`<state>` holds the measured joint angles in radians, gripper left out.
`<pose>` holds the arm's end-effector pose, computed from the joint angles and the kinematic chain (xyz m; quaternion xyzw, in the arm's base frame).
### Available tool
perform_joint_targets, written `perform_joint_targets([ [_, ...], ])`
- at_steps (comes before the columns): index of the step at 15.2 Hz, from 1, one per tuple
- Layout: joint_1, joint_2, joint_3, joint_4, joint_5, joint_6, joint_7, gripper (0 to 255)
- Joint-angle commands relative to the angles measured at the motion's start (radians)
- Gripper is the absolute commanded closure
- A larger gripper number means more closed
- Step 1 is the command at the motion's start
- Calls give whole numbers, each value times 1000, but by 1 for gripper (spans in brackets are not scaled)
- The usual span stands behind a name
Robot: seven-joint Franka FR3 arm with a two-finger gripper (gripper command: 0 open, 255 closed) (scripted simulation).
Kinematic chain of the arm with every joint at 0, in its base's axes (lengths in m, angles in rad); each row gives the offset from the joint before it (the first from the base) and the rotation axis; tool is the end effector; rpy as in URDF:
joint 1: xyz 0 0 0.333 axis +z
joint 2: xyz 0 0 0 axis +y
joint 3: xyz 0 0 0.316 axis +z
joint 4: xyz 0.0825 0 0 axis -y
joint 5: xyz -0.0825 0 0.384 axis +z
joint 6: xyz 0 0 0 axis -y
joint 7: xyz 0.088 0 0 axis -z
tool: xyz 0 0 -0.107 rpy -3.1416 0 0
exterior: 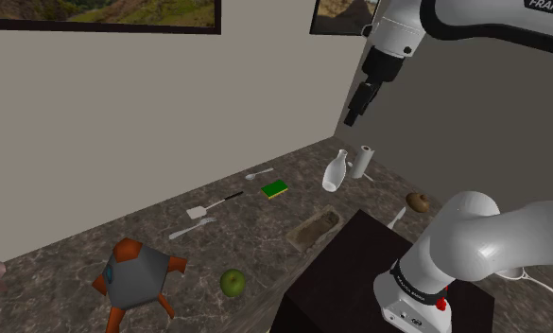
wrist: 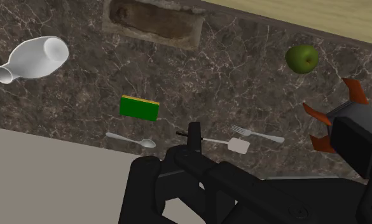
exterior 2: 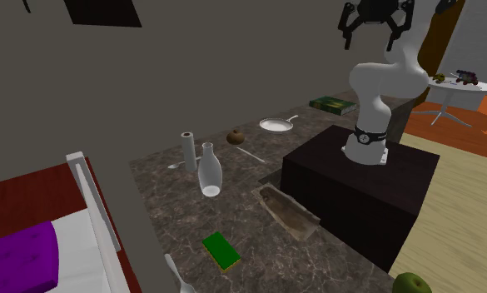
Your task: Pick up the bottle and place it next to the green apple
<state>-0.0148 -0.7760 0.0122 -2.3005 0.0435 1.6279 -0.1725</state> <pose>0.3159 0.0049 0.6192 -0.9950 -0.0831 -0.0530 0.0128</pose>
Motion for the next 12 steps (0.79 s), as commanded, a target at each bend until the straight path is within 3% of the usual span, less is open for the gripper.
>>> perform_joint_targets([
  [1,0,0,0,0,0,0,0,0],
  [12,-70,106,-186,-152,-103,260,-197,0],
])
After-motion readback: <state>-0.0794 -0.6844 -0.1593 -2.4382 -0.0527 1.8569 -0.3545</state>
